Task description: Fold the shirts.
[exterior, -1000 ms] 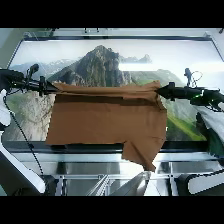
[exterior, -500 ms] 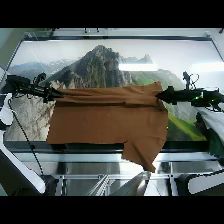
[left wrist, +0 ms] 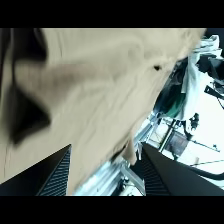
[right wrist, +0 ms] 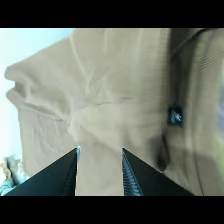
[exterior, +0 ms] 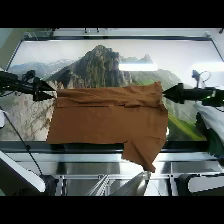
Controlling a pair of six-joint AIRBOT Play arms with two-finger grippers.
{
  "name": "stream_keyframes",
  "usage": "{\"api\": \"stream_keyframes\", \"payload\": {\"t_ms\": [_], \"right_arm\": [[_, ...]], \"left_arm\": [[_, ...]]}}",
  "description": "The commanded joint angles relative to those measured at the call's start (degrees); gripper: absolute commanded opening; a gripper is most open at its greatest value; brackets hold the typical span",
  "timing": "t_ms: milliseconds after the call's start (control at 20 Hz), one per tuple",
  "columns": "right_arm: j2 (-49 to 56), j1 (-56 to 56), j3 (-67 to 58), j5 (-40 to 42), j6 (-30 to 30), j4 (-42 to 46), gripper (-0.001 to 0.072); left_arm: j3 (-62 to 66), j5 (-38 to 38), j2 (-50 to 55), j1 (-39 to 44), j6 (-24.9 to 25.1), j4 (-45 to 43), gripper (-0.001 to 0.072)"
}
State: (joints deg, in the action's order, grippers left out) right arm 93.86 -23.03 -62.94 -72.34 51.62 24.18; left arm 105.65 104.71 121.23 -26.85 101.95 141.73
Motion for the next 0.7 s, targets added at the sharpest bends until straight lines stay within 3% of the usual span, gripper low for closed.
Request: {"api": "stream_keyframes", "payload": {"t_ms": [0, 100, 350, 500, 650], "right_arm": [[-7.3, -5.4, 2.2, -2.9, 3.3, 7.6, 0.0323], [-13.3, -7.9, 7.1, -2.0, 3.1, 9.3, 0.0322], [-29.4, -9.2, 23.2, 5.1, 0.0, 9.2, 0.0322], [-35.0, -9.2, 27.9, 5.0, -0.6, 9.1, 0.0322], [-38.6, -9.2, 28.6, 2.2, -0.6, 7.1, 0.0322]], "left_arm": [[-11.4, 0.7, -9.7, -4.1, -0.7, -10.8, 0.0452], [-21.4, 0.3, -17.0, -6.8, -0.2, -16.5, 0.0452], [-48.5, -5.4, -32.9, -11.9, 3.4, -17.8, 0.0452], [-58.2, -16.4, -37.4, -13.7, 3.3, -21.7, 0.0452], [-60.8, -22.9, -36.9, -13.7, 3.2, -26.4, 0.0452]]}}
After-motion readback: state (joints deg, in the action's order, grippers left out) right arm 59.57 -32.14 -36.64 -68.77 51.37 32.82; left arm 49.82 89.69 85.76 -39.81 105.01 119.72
